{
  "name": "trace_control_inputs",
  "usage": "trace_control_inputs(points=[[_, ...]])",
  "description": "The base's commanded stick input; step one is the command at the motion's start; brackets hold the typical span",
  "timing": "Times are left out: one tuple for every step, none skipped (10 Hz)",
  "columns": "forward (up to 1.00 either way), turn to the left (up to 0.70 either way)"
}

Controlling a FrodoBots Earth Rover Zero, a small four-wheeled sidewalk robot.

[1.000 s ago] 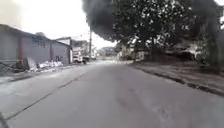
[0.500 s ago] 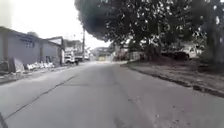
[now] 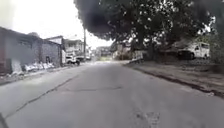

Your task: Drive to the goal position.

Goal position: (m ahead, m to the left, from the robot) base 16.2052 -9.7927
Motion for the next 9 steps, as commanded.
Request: trace_control_inputs(points=[[0.85,0.00],[0.85,0.00],[0.85,0.00],[0.85,0.00],[0.85,0.00],[0.85,0.00],[0.85,0.00],[0.85,0.00],[0.85,0.00]])
